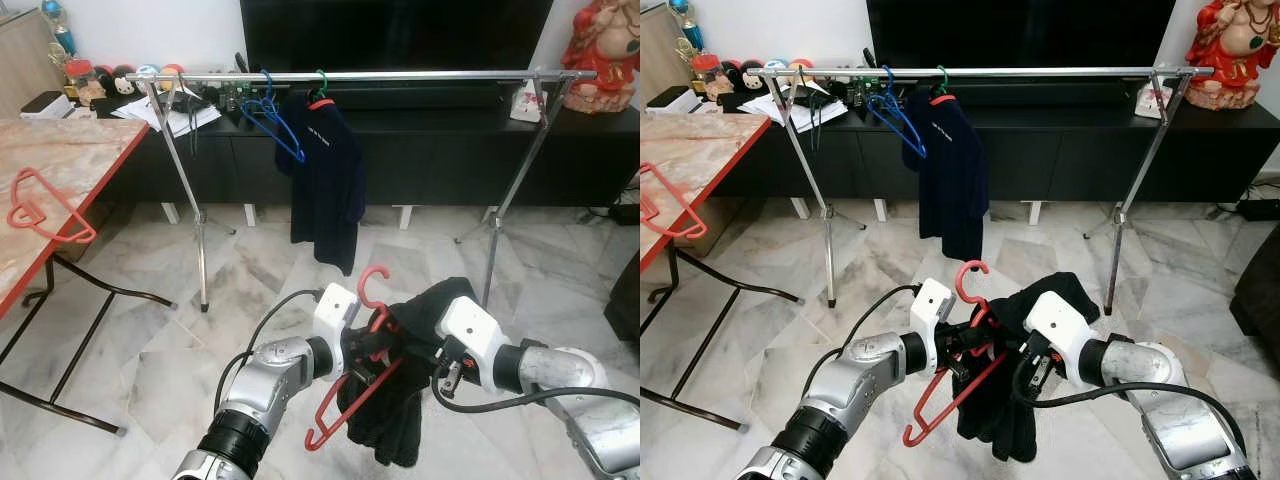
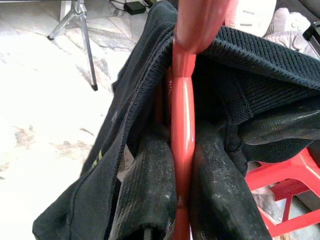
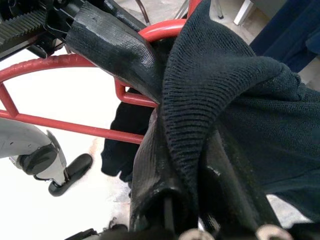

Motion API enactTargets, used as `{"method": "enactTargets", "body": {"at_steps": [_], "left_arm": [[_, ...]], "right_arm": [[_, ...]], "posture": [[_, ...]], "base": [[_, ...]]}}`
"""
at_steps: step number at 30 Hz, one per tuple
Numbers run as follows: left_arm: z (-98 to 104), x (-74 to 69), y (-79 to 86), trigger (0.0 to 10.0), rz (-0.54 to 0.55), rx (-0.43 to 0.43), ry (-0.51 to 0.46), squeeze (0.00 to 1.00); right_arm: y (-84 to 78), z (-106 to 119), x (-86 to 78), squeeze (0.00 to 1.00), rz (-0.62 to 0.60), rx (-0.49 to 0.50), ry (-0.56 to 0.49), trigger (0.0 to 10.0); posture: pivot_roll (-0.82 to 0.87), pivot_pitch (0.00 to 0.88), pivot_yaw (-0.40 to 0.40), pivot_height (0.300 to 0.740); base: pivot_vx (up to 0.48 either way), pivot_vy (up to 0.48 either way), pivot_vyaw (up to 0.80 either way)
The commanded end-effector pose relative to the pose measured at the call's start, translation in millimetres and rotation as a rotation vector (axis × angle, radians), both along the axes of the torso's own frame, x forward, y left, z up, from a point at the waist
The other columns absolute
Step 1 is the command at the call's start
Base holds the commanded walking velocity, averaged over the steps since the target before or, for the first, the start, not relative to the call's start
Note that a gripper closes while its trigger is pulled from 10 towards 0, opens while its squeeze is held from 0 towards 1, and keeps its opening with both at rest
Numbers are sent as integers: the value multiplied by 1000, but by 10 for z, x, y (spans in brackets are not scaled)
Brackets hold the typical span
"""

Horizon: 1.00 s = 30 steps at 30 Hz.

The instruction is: Hang hanger

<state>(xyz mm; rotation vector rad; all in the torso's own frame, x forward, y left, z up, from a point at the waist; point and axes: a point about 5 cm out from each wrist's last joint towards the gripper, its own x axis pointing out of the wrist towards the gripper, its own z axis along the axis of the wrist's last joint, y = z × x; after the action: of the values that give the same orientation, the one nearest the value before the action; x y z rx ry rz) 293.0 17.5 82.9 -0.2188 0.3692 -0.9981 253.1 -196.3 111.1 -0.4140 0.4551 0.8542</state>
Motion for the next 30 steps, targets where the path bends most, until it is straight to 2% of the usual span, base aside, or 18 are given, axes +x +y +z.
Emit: {"method": "enactTargets", "body": {"at_steps": [1, 3, 6, 7, 8, 9, 14, 16, 17, 18, 19, 20, 21, 22, 30], "left_arm": [[131, 41, -21, 10000, 1, -45, -54, 0], [135, 42, -19, 10000, 1, -48, -55, 0], [140, 44, -17, 10000, 1, -51, -56, 0], [143, 46, -17, 10000, 1, -53, -57, 0], [143, 46, -17, 10000, 1, -53, -57, 0], [144, 45, -23, 10000, -4, -56, -58, 0], [144, 43, -32, 10000, -9, -57, -61, 0], [145, 42, -34, 10000, -12, -57, -62, 0], [145, 41, -36, 10000, -14, -58, -62, 0], [145, 41, -36, 10000, -14, -58, -62, 0], [142, 41, -35, 10000, -15, -57, -64, 0], [142, 41, -35, 10000, -15, -57, -64, 0], [143, 42, -35, 10000, -15, -58, -65, 0], [145, 43, -35, 10000, -15, -59, -65, 0], [145, 40, -42, 10000, -18, -65, -71, 0]], "right_arm": [[53, 47, -2, 310, 38, -13, -21, 10000], [57, 41, -5, 349, 39, -17, -21, 10000], [61, 36, -7, 353, 40, -22, -20, 10000], [62, 34, -8, 416, 42, -25, -19, 10000], [62, 34, -8, 416, 42, -25, -19, 10000], [58, 25, -12, 459, 43, -34, -16, 10000], [42, -1, -25, 467, 43, -54, -13, 10000], [37, -12, -36, 506, 42, -61, -9, 10000], [39, -12, -42, 600, 43, -60, -8, 10000], [39, -12, -42, 600, 43, -60, -8, 10000], [41, -11, -48, 671, 44, -59, -7, 10000], [41, -11, -48, 671, 44, -59, -7, 10000], [34, -11, -48, 929, 46, -68, -7, 10000], [30, -10, -47, 988, 45, -72, -7, 10000], [38, -2, -78, 1000, 63, -86, -3, 10000]], "posture": [[-167, 0, 15, 740], [-167, 0, 15, 740], [-167, 0, 15, 740], [-167, 0, 15, 740], [-167, 0, 15, 740], [-168, 0, 13, 740], [-171, 0, 13, 740], [-171, 0, 13, 740], [-174, 0, 13, 740], [-174, 0, 13, 740], [-174, 0, 13, 740], [-174, 0, 13, 740], [-174, 0, 12, 740], [-174, 0, 12, 740], [-177, 0, 9, 740]], "base": [[0, 0, 0], [0, 0, 0], [0, 0, 0], [0, 0, 0], [0, 0, 0], [0, 0, 0], [0, 0, 0], [0, 0, 0], [0, 0, 0], [0, 0, 0], [0, 0, 0], [0, 0, 0], [0, 0, 0], [0, 0, 0], [0, 0, 0]]}}
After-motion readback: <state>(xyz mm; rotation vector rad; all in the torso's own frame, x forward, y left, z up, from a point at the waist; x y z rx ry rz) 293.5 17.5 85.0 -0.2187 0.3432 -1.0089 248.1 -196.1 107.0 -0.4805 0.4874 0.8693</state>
